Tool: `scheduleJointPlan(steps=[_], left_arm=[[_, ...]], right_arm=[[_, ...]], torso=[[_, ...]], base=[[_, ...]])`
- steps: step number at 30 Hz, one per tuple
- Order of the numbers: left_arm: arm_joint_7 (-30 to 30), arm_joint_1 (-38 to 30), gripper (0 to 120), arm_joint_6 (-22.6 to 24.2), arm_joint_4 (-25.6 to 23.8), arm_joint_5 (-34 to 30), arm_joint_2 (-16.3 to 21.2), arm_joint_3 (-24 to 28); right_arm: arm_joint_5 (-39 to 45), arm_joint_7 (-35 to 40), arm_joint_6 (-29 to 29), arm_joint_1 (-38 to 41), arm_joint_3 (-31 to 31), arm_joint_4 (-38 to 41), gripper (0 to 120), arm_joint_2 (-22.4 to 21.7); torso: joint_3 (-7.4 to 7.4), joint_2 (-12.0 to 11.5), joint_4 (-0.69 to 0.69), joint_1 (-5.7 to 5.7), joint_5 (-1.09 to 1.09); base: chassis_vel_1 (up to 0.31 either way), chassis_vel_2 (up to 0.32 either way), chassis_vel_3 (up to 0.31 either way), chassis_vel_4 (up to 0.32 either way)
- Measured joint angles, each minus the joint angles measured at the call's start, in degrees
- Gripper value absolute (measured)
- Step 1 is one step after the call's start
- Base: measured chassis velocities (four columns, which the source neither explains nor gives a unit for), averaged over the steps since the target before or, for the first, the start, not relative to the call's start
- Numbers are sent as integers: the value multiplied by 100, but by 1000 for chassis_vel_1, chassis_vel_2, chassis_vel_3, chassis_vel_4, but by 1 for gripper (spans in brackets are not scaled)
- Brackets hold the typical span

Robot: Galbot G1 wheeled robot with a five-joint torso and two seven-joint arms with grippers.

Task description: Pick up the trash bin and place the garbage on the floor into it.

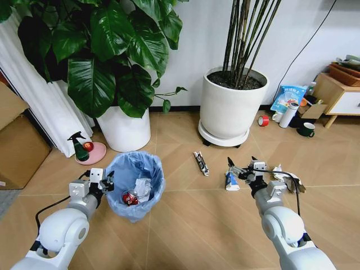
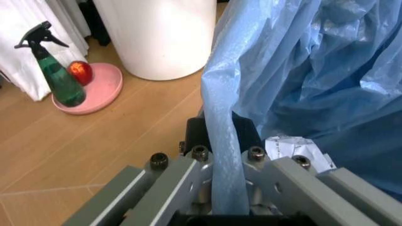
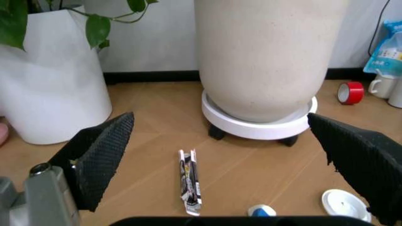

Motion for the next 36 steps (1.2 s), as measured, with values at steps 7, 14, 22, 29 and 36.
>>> scheduleJointPlan(steps=[7,14,22,29,36], left_arm=[[17,-8,0,-18,3,0,-2,11],[39,-85,0,-35,58,-13,28,40],[53,-115,0,-46,94,-14,4,59],[67,-103,0,-54,86,-18,5,39],[70,-80,0,-74,38,-15,-2,34]], right_arm=[[17,-1,-5,26,-33,-45,100,-11],[33,-11,-5,18,-48,-69,100,-14],[64,-21,-5,30,-51,-124,100,-18],[63,-84,-17,-19,-43,-127,100,-5],[43,-90,-8,-85,-52,-119,100,12]], torso=[[0,0,0,0,-1],[1,-1,0,1,0],[1,-1,-1,2,0],[0,-1,0,1,0],[0,-1,0,0,-1]], base=[[-48,61,48,-56],[-128,151,139,-137],[-101,69,78,-83],[-1,-4,0,9],[-67,-87,77,97]])
